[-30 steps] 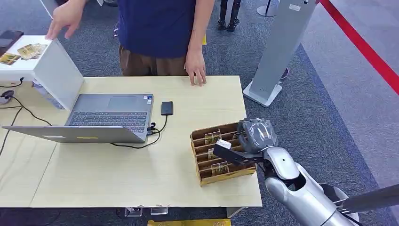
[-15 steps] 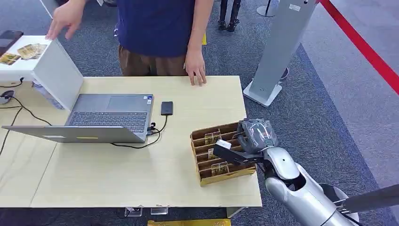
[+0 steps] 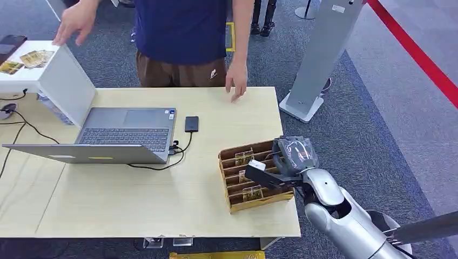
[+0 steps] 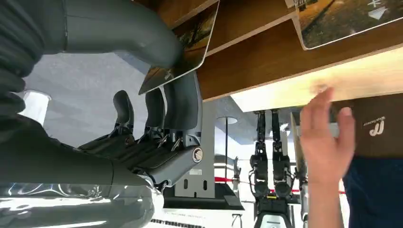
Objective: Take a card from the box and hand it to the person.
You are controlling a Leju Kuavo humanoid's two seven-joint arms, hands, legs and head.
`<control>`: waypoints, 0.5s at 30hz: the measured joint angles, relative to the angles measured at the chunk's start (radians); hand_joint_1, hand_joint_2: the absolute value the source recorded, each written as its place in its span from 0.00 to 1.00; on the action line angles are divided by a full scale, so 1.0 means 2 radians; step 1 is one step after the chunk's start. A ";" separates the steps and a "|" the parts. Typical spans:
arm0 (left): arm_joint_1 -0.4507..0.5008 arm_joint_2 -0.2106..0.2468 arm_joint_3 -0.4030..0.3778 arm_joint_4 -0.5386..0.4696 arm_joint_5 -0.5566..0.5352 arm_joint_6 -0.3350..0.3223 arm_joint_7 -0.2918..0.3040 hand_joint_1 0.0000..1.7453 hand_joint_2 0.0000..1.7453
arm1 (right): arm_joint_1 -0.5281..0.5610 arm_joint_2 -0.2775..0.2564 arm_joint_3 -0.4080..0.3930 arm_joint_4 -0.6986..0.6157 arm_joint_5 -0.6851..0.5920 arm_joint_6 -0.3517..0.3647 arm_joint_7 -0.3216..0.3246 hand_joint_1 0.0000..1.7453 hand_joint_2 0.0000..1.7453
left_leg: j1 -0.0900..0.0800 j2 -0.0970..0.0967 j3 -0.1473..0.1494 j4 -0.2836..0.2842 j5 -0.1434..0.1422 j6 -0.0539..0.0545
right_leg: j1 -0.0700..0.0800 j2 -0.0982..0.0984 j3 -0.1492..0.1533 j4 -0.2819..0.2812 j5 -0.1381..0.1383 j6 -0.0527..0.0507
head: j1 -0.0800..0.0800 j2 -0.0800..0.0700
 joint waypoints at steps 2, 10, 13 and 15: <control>0.000 0.000 0.000 0.000 0.000 0.000 0.000 0.00 1.00 | 0.000 0.000 0.000 0.000 0.000 0.000 0.000 0.66 1.00 | 0.000 0.000 0.000 0.000 0.000 0.000 | 0.000 0.000 0.000 0.000 0.000 0.000 | 0.000 0.000; 0.000 0.000 0.000 0.000 0.000 0.000 -0.002 0.00 1.00 | 0.000 0.000 0.000 0.000 0.000 0.000 -0.001 0.66 1.00 | 0.000 0.000 0.000 0.000 0.000 0.000 | 0.000 0.000 0.000 0.000 0.000 0.000 | 0.000 0.000; 0.000 0.000 0.000 0.000 -0.002 0.001 -0.003 0.00 1.00 | 0.000 0.000 -0.001 -0.001 0.000 0.000 -0.002 1.00 1.00 | 0.000 0.000 0.000 0.000 0.000 0.000 | 0.000 0.000 0.000 0.000 0.000 0.000 | 0.000 0.000; 0.000 0.000 0.000 0.000 -0.004 0.001 -0.003 0.00 1.00 | 0.000 -0.001 -0.001 -0.001 0.000 0.000 -0.002 1.00 1.00 | 0.000 0.000 0.000 0.000 0.000 0.000 | 0.000 0.000 0.000 0.000 0.000 0.000 | 0.000 0.000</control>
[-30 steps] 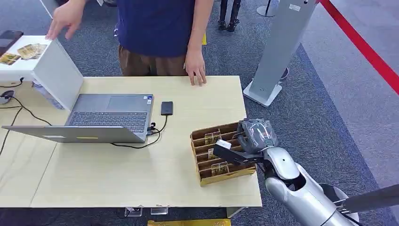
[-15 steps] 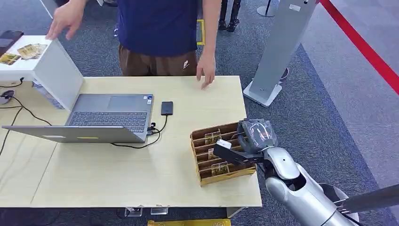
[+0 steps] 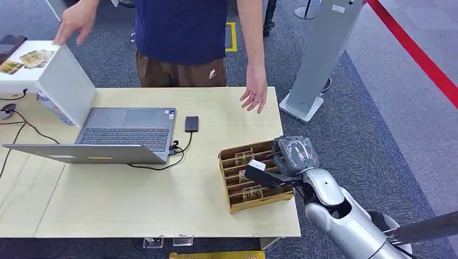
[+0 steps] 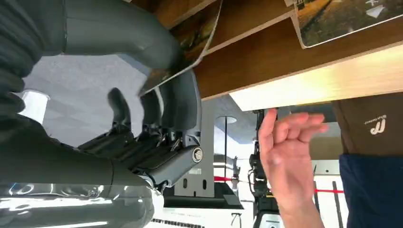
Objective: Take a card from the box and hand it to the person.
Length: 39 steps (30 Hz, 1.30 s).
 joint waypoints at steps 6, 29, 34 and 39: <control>0.000 0.000 -0.003 0.000 -0.002 0.000 -0.001 0.00 0.00 | 0.000 -0.003 0.000 -0.001 -0.001 0.000 0.000 1.00 1.00 | 0.000 0.000 0.000 0.000 0.000 0.000 | 0.000 0.000 0.000 0.000 0.000 0.000 | 0.000 0.000; 0.000 0.000 -0.003 0.000 0.002 0.003 -0.002 0.00 0.00 | 0.000 -0.008 -0.008 -0.021 -0.064 -0.010 -0.016 0.00 1.00 | 0.000 0.000 0.000 0.000 0.000 0.000 | 0.000 0.000 0.000 0.000 0.000 0.000 | 0.000 0.000; 0.000 0.002 -0.003 0.000 0.006 0.003 -0.002 0.00 0.00 | -0.003 -0.023 -0.027 -0.070 -0.102 -0.006 -0.017 0.00 1.00 | 0.000 0.000 0.000 0.000 0.000 0.000 | 0.000 0.000 0.000 0.000 0.000 0.000 | 0.000 0.000; 0.001 0.003 -0.003 0.000 0.012 0.004 0.000 0.00 0.00 | -0.003 -0.039 -0.051 -0.138 -0.119 -0.047 -0.031 0.00 1.00 | 0.000 0.000 0.000 0.000 0.000 0.000 | 0.000 0.000 0.000 0.000 0.000 0.000 | 0.000 0.000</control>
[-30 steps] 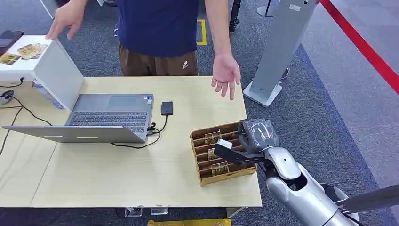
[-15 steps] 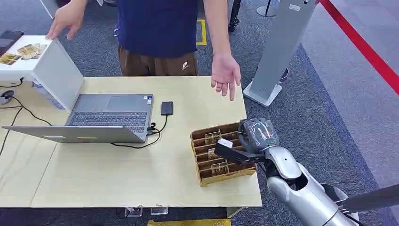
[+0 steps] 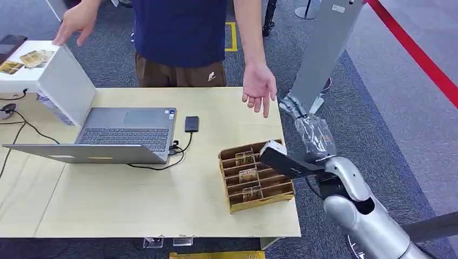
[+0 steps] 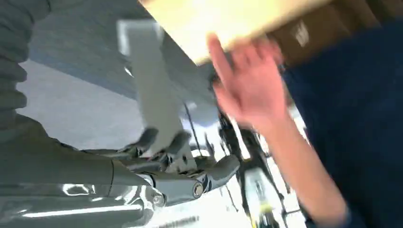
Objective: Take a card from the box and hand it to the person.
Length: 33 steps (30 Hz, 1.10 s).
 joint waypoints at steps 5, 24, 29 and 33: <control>0.000 0.000 0.000 0.000 0.001 0.000 0.000 0.00 0.00 | 0.010 -0.012 -0.032 -0.084 -0.003 -0.028 -0.022 0.00 1.00 | 0.000 0.000 0.000 0.000 0.000 0.000 | 0.000 0.000 0.000 0.000 0.000 0.000 | 0.000 0.000; -0.001 -0.001 0.000 0.000 -0.002 -0.004 -0.006 0.00 0.00 | 0.038 0.002 -0.044 -0.113 -0.030 0.011 -0.047 0.00 1.00 | 0.000 0.000 0.000 0.000 0.000 0.000 | 0.000 0.000 0.000 0.000 0.000 0.000 | 0.000 0.000; -0.001 -0.001 0.000 0.000 -0.005 -0.006 -0.007 0.00 0.00 | 0.039 0.005 -0.043 -0.100 -0.037 0.019 -0.047 0.00 1.00 | 0.000 0.000 0.000 0.000 0.000 0.000 | 0.000 0.000 0.000 0.000 0.000 0.000 | 0.000 0.000; -0.001 -0.001 0.000 0.000 -0.006 -0.002 -0.010 0.00 0.00 | 0.044 0.010 -0.040 -0.082 -0.035 0.025 -0.047 0.00 1.00 | 0.000 0.000 0.000 0.000 0.000 0.000 | 0.000 0.000 0.000 0.000 0.000 0.000 | 0.000 0.000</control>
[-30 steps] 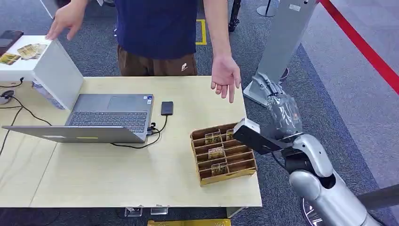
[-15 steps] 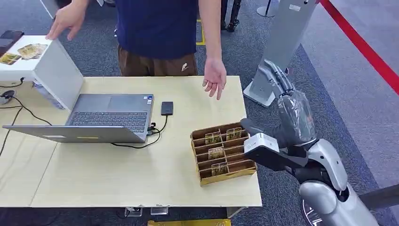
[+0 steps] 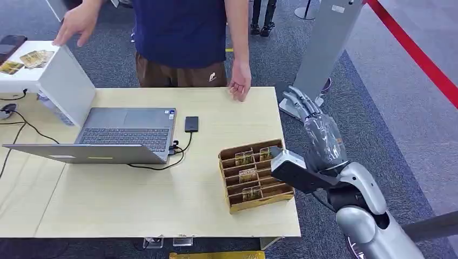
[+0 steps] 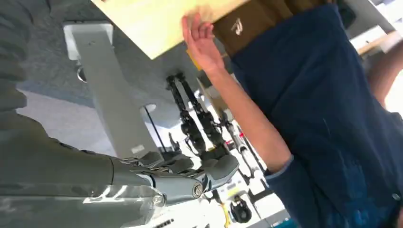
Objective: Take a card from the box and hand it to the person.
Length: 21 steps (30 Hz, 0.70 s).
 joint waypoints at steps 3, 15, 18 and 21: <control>0.000 0.000 0.000 0.000 0.000 0.001 0.000 0.00 0.00 | 0.001 0.004 0.005 0.018 0.003 0.003 0.000 0.00 1.00 | 0.000 0.000 0.000 0.000 0.000 0.000 | 0.000 0.000 0.000 0.000 0.000 0.000 | 0.000 0.000; -0.001 0.000 0.000 0.000 -0.001 0.004 0.004 0.00 0.00 | -0.014 0.027 0.035 0.091 0.063 0.006 0.015 0.00 1.00 | 0.000 0.000 0.000 0.000 0.000 0.000 | 0.000 0.000 0.000 0.000 0.000 0.000 | 0.000 0.000; -0.001 0.000 0.000 0.000 -0.001 0.005 0.004 0.00 0.00 | -0.022 0.034 0.046 0.106 0.088 0.006 0.024 0.00 1.00 | 0.000 0.000 0.000 0.000 0.000 0.000 | 0.000 0.000 0.000 0.000 0.000 0.000 | 0.000 0.000; -0.001 0.000 0.000 0.000 -0.001 0.007 0.004 0.00 0.00 | -0.028 0.039 0.055 0.120 0.096 0.006 0.028 0.00 1.00 | 0.000 0.000 0.000 0.000 0.000 0.000 | 0.000 0.000 0.000 0.000 0.000 0.000 | 0.000 0.000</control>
